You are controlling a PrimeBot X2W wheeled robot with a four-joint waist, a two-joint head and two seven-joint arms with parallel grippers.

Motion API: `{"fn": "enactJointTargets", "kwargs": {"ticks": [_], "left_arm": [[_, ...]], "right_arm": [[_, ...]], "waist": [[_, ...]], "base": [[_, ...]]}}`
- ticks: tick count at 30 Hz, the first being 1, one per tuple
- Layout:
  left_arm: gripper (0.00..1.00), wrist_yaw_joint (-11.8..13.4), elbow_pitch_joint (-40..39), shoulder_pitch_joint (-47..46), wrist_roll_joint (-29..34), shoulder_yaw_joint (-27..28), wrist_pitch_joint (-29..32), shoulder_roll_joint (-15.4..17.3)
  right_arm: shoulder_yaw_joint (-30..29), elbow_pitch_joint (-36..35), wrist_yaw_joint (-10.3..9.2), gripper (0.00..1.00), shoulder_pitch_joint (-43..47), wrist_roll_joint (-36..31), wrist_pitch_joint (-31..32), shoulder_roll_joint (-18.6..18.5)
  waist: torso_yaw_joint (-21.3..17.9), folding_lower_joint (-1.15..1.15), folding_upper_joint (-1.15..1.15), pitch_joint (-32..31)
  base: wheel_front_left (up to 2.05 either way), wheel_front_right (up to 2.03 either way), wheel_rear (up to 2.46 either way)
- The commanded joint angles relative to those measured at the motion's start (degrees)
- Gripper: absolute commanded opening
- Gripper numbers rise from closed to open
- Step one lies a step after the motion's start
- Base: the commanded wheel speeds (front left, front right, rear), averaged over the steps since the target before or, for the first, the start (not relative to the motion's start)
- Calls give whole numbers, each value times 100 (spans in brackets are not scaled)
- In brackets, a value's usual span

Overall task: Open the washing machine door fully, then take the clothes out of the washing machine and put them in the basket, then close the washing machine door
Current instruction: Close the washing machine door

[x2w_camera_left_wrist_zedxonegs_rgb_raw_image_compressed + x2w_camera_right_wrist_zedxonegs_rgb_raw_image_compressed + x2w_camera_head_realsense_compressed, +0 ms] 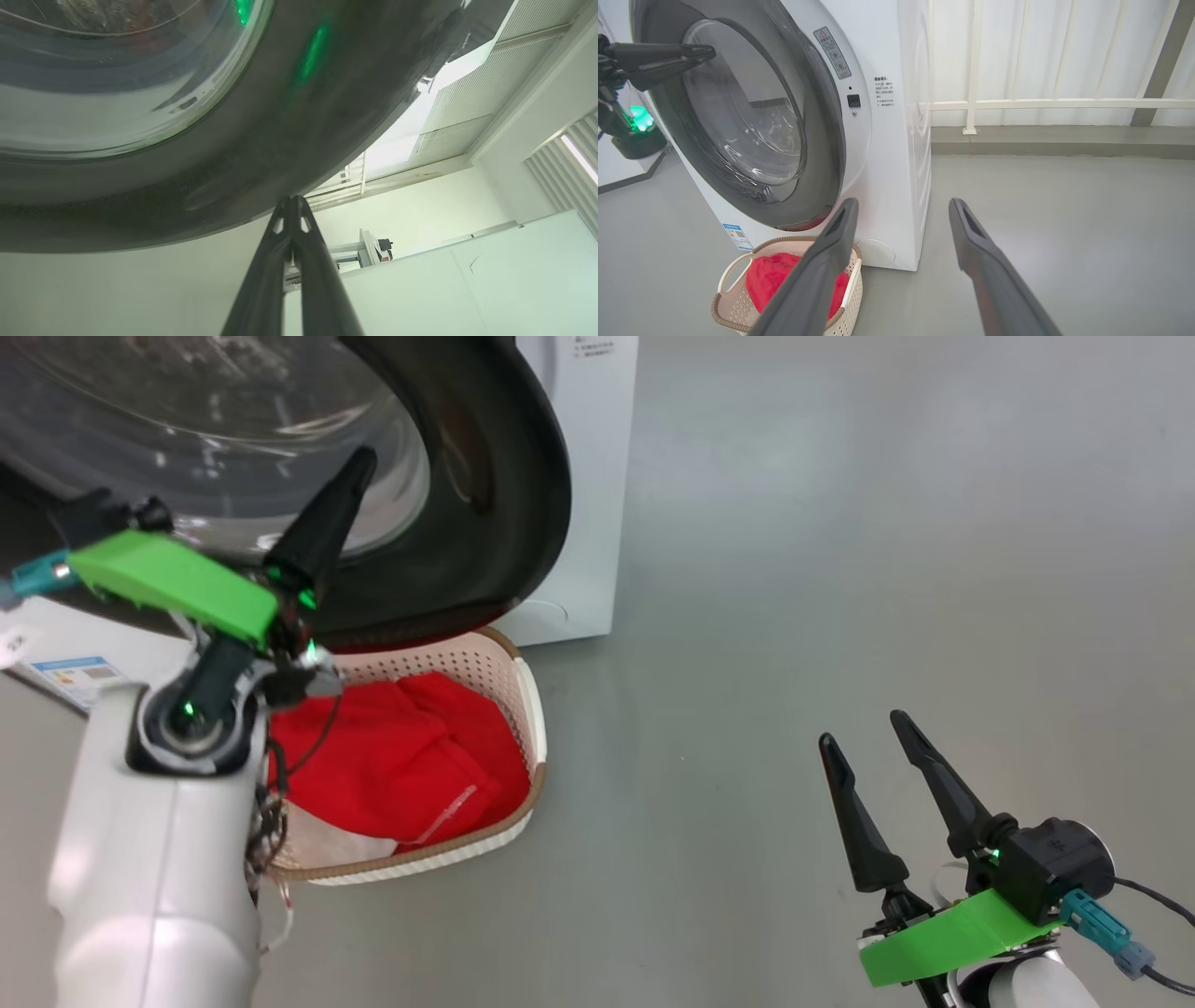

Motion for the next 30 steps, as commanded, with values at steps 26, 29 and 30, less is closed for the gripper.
{"fn": "enactJointTargets", "kwargs": {"ticks": [26, 29, 30], "left_arm": [[100, 360, -2133, 2421, 3992, -842, -3296, 1067], [100, 524, -2333, 2760, 4328, -873, -3487, 1175], [100, 588, -2422, 2883, 4428, -878, -3532, 1198]], "right_arm": [[-7, -46, 35, 100, 100, 65, -83, -42], [-22, -41, 35, 100, 163, 77, -83, -42], [-28, -43, 35, 100, 184, 80, -83, -42]], "waist": [[679, 0, 0, -895], [673, 0, 0, -994], [672, 0, 0, -1017]], "base": [[0, 0, 0], [0, 0, 0], [0, 0, 0]]}}
